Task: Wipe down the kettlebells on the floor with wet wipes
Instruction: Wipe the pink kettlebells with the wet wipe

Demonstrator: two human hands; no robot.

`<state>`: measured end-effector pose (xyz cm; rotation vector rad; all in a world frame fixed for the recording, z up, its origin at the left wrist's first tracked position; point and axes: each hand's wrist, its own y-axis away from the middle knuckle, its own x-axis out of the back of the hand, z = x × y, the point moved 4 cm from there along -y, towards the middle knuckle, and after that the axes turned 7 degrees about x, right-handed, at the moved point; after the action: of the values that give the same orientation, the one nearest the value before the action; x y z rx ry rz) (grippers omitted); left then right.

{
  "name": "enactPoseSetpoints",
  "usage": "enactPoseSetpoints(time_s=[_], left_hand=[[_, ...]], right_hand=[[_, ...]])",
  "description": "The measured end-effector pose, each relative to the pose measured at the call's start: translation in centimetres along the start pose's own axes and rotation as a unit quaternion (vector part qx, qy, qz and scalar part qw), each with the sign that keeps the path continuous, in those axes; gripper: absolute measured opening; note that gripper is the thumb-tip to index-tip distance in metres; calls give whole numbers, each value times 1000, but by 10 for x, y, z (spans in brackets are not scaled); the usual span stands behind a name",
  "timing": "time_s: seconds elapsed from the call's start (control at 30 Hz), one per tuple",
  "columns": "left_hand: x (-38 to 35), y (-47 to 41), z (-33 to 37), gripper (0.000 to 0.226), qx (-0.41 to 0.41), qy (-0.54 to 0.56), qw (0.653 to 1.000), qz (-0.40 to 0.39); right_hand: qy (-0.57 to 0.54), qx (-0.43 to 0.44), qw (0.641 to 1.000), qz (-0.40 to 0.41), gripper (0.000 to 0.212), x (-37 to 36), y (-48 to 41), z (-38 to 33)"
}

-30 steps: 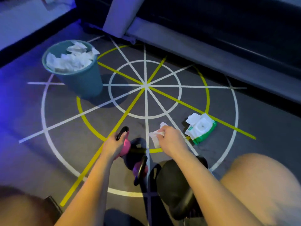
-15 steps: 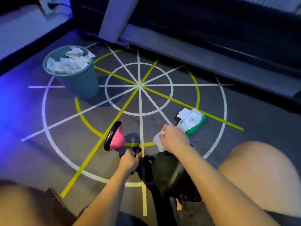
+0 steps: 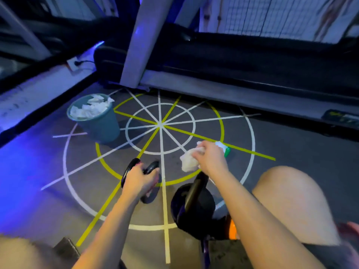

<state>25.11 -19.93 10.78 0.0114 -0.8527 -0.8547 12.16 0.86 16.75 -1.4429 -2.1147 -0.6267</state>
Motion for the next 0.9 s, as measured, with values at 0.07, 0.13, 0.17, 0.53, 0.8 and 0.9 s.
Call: enactPoseSetpoints(time_s=[0.07,0.13,0.17,0.53,0.8,0.9], left_hand=[[17,18,27,31,-40,26,998,27],[31,42,56,33,-73,78,993,42],[36,52,68,34,-79,113,990,40],[79,104,165,49,-193,94,977,21],[80,116,136,37,-194,94,976,43],[78,111,118,37,-202,107,974,10]], right_hand=[[-29,-5,999,43,26,17,1,7],[-20,-11,1000,20,37,26,6,9],[-45,-16,999,-8,38,27,7,9],[-243,172,954,-39,49,54,49,-61],[-199,242,920,-237,58,57,57,-57],[-211,203,933,-208,38,45,53,-45]])
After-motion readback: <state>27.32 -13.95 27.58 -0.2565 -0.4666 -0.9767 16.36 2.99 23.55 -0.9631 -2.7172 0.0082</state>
